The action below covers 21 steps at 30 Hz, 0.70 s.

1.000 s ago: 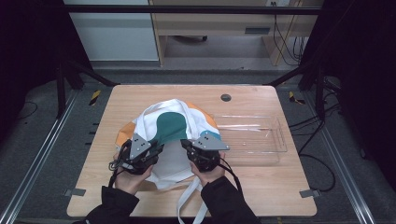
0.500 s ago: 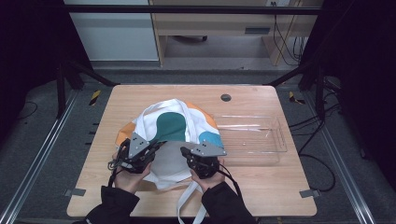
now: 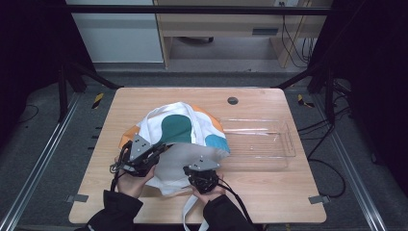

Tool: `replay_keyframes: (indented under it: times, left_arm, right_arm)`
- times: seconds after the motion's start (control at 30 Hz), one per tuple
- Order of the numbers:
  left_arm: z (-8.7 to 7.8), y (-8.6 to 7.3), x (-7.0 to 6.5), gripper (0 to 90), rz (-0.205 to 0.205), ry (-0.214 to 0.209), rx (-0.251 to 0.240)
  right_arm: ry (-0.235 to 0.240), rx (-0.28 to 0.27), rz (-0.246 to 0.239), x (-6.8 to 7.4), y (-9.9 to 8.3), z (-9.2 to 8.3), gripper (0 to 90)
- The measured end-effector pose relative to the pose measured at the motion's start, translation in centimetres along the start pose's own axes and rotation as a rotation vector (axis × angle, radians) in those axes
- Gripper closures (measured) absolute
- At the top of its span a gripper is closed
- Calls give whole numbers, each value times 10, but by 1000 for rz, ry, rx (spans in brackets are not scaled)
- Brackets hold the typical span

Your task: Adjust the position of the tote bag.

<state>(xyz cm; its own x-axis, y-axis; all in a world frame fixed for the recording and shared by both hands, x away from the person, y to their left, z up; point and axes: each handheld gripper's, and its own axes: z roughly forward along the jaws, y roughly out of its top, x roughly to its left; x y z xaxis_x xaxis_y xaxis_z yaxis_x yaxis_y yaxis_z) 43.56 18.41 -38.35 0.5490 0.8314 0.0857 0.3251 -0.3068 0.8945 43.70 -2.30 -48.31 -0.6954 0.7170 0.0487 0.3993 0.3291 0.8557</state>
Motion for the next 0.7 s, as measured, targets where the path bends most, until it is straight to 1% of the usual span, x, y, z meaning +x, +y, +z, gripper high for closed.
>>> replay_keyframes:
  times: [0.23, 0.3, 0.37, 0.4, 0.53, 0.7]
  left_arm:
    - [-2, 4, 1, 865, 1, 0, -10]
    - [-2, 5, 2, 866, 1, 1, -11]
    - [-2, 6, 3, 867, -5, -2, -17]
    - [-2, 6, 3, 867, -7, -3, -19]
    - [-2, 7, 4, 867, -21, -8, -23]
    - [-1, 9, 5, 867, -22, -9, -28]
  right_arm:
    - [6, 42, -8, 5, -5, 9, 900]
    - [7, 46, -17, 5, -7, 11, 900]
    - [10, 49, -9, 5, -9, 11, 900]
    - [10, 59, -3, 4, -11, 11, 900]
    - [12, 68, 0, 2, -13, 12, 900]
    - [10, 91, 2, 2, -13, 14, 900]
